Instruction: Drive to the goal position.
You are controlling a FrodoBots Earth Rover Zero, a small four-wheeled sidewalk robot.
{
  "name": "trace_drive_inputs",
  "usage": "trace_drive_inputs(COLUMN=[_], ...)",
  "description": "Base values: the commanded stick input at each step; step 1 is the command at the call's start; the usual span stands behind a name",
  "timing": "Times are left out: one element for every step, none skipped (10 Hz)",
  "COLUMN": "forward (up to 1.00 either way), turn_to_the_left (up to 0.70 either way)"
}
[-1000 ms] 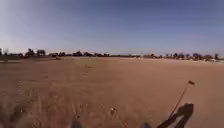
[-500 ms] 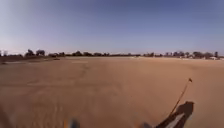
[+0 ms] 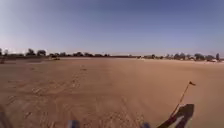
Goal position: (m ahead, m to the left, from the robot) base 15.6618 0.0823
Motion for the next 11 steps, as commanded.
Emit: trace_drive_inputs(forward=[1.0, 1.0, 1.0, 1.0, 1.0, 1.0, 1.0, 1.0, 1.0, 1.0, 1.0], turn_to_the_left=[-0.34, -0.21, 0.0, 0.0, 0.0, 0.0, 0.0, 0.0, 0.0, 0.0, 0.0])
